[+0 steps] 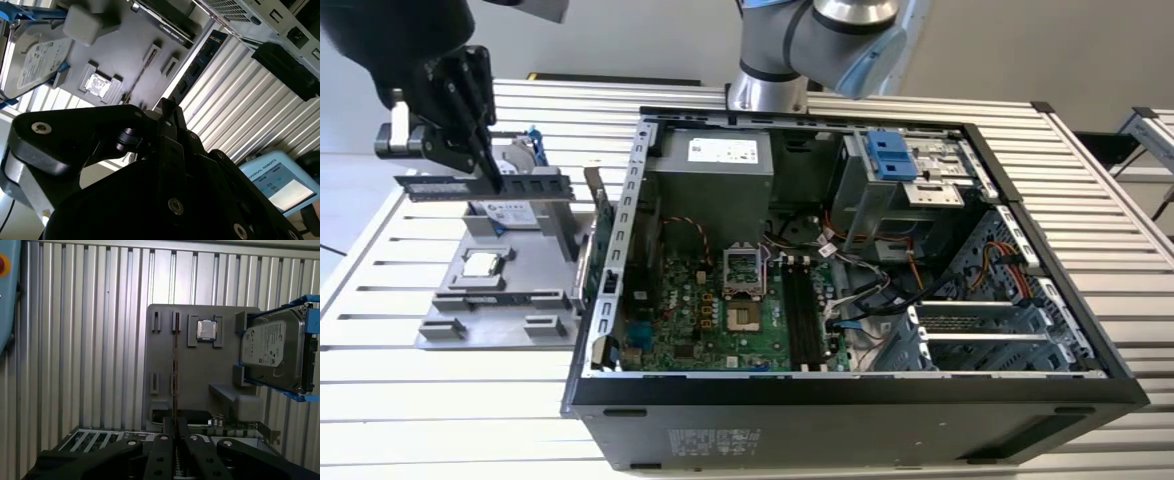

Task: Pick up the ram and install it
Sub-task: 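Pick up the ram and move it above insertion slot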

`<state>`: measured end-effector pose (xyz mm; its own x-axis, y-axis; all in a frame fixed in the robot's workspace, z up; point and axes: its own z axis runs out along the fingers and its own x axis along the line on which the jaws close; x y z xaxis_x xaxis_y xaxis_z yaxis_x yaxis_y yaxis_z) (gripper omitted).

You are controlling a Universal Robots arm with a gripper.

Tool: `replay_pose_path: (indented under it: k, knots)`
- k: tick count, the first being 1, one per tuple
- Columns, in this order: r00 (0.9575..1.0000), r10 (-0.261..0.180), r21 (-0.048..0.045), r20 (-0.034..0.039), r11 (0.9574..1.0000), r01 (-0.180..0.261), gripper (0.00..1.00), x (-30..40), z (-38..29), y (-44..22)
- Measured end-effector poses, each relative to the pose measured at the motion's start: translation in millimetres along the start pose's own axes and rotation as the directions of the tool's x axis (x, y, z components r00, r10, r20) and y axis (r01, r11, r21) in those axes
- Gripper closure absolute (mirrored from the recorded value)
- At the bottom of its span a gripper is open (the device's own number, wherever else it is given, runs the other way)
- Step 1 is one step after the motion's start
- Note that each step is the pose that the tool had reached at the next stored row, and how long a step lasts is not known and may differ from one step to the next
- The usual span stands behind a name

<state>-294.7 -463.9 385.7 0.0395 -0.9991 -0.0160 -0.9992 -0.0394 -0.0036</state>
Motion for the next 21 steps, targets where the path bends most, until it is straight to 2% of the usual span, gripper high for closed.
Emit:
replay_pose_path:
  k: [12, 21]
  knots:
    - [1.0000, 0.000, -0.0005, 0.0000, 1.0000, 0.000, 1.00, 0.7, 0.1, -16.4]
    - [1.0000, 0.000, -0.0058, 0.0002, 1.0000, 0.000, 1.00, 1.2, 0.1, -31.3]
